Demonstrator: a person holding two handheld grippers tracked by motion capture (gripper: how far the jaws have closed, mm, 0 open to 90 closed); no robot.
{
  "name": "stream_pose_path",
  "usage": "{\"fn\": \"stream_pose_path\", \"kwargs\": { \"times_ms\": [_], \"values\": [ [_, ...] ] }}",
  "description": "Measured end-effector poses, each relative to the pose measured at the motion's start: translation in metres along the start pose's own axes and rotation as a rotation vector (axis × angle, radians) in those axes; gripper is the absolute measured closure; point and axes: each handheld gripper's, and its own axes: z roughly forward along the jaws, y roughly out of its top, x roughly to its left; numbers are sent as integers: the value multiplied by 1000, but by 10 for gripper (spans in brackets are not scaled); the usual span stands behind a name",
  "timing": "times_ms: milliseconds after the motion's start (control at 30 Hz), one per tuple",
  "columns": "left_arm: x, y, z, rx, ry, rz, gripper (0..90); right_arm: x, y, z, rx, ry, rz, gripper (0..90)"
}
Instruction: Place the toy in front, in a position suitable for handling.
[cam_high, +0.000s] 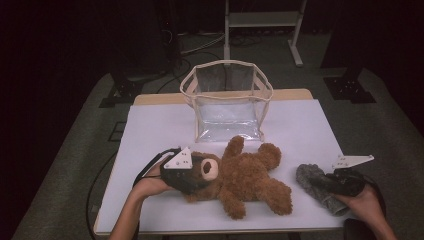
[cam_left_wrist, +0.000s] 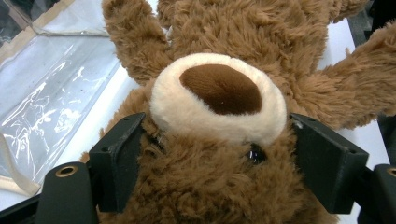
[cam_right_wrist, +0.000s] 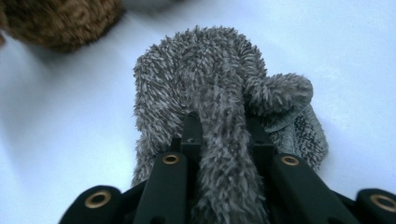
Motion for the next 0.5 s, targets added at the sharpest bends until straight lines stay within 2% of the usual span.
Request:
{"fn": "stream_pose_path", "kwargs": {
  "times_ms": [33, 67, 133, 167, 200, 233, 300, 333, 367, 400, 433, 467, 500],
  "values": [
    [0, 0, 0, 0, 1, 0, 220, 0, 2, -4, -32, 29, 17, 748],
    [0, 0, 0, 0, 1, -1, 220, 0, 2, -4, -32, 29, 17, 748],
    [1, 0, 1, -3, 0, -3, 219, 9, 18, -14, -90, 72, -8, 748],
    [1, 0, 1, -2, 0, -4, 219, 9, 18, -14, -90, 72, -8, 748],
    [1, 0, 1, -2, 0, -5, 219, 12, 23, -16, -106, 91, -16, 747],
    [1, 1, 1, 1, 2, -2, 219, 21, 40, -21, -135, 138, -50, 746],
    [0, 1, 1, 4, 4, 1, 218, 26, 47, -22, -143, 153, -67, 746],
    [-1, 2, 2, 8, 8, 2, 216, 42, 73, -23, -159, 199, -129, 746],
    [-1, 2, 2, 8, 8, 2, 215, 42, 73, -23, -159, 199, -129, 746],
    [-1, 2, 2, 8, 9, 2, 215, 47, 81, -22, -161, 213, -142, 746],
    [-1, 3, 2, 12, 11, 0, 213, 63, 104, -17, -152, 247, -198, 746],
    [-1, 3, 2, 12, 11, 0, 213, 68, 111, -14, -149, 262, -214, 746],
    [-1, 3, 2, 15, 12, 2, 213, 68, 111, -14, -149, 262, -214, 746]
  ]
}}
